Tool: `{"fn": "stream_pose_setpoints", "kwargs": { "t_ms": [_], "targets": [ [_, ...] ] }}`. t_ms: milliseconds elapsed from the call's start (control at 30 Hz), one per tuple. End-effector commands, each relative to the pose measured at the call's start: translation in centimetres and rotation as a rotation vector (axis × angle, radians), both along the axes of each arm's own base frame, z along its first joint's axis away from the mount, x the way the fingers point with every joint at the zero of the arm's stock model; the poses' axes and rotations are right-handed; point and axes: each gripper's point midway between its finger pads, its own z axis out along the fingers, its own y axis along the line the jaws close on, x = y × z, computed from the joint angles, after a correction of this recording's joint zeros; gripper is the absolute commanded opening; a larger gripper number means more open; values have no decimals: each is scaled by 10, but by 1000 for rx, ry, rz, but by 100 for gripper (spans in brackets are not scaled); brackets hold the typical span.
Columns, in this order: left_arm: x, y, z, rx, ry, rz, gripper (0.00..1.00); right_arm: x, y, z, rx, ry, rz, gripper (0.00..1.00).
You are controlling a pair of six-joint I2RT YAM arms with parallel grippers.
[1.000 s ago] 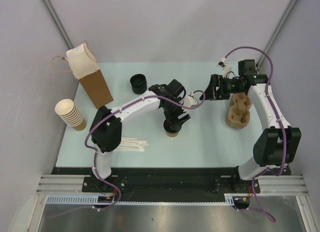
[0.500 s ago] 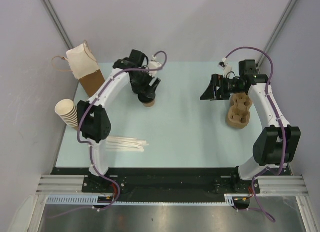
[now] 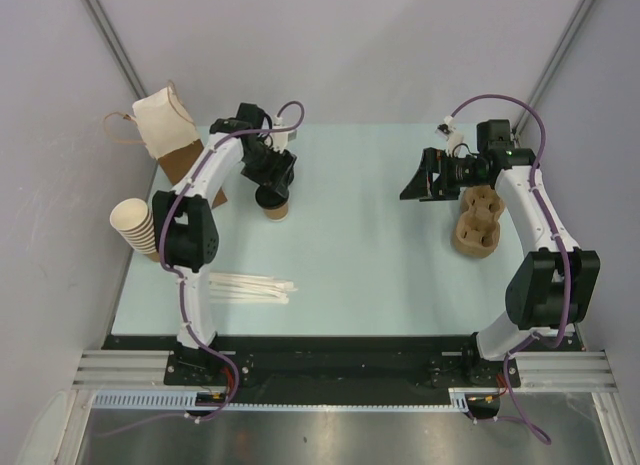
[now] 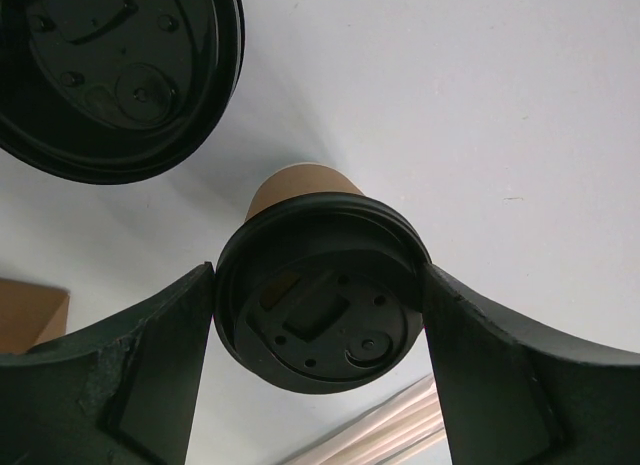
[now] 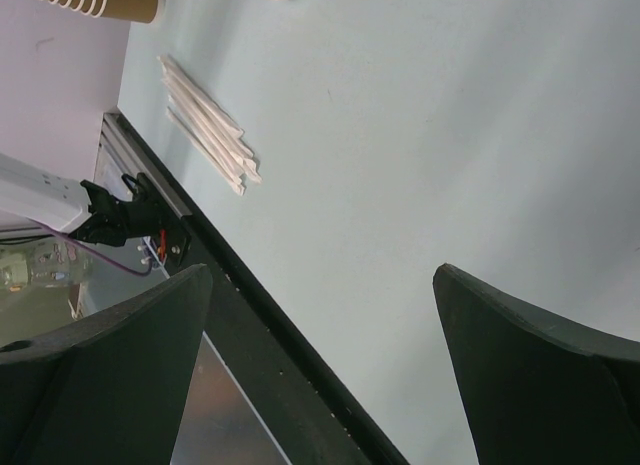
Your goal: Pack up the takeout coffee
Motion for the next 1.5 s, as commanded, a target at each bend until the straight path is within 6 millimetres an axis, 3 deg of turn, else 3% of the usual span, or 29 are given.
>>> {"fn": "stream_pose_setpoints", "kwargs": {
  "t_ms": [0,200,267,433,767,900,933,1033,1100,1133,1167,1233,1300,1433,1467],
  "targets": [
    [-4,-3,6,-38,-4,21,56,3,1,5,18,-23,6,100],
    [-8,-2,1,-35,7,40,73,3,1,6,16,-28,6,100],
    [-8,-1,3,-34,3,47,84,4,1,6,18,-28,5,100],
    [-4,-2,27,-46,-42,56,100,4,-1,9,13,-34,2,100],
    [-2,-9,84,-98,-134,62,100,4,-2,22,-1,-70,-2,100],
    [-4,-16,119,-110,-219,50,100,6,-24,32,-12,-71,-41,100],
    [-9,-18,137,-115,-270,27,99,8,-30,38,-21,-83,-48,100],
    [-37,-40,166,-83,-377,-96,100,6,-60,42,-79,-79,-79,97],
    [-63,-66,175,-55,-440,-189,99,2,-88,37,-123,-40,-144,96],
    [-71,-75,157,-37,-443,-230,100,1,-98,35,-154,-47,-151,94],
    [-95,-91,173,-59,-504,-293,100,0,-109,34,-185,-48,-174,92],
    [-116,-107,154,-52,-519,-366,99,-4,-138,24,-293,-24,-237,88],
    [-141,-127,153,-80,-541,-439,99,-9,-161,15,-404,-13,-286,85],
    [-171,-155,122,-126,-462,-533,99,-12,-198,-1,-613,6,-336,60],
    [-178,-162,117,-140,-438,-556,99,-12,-206,-4,-647,18,-350,58]
  ]
}}
